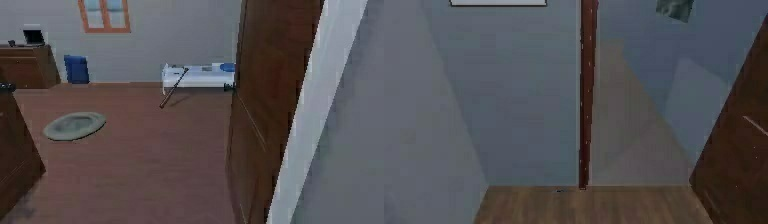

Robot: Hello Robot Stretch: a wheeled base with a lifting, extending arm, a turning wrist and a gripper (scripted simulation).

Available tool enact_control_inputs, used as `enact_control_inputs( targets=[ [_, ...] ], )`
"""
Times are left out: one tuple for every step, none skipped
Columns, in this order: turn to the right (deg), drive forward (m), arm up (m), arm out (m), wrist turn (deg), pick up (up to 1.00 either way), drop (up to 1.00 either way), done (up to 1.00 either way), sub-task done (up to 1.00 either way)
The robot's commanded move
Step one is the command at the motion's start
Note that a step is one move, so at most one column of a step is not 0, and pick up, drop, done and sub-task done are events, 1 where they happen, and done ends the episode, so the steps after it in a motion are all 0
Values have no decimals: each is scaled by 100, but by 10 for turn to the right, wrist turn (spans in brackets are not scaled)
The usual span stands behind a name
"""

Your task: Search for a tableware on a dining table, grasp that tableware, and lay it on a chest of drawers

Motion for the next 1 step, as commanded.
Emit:
enact_control_inputs(
  targets=[
    [450, 0, 0, 0, 0, 0, 0, 0, 0]
  ],
)
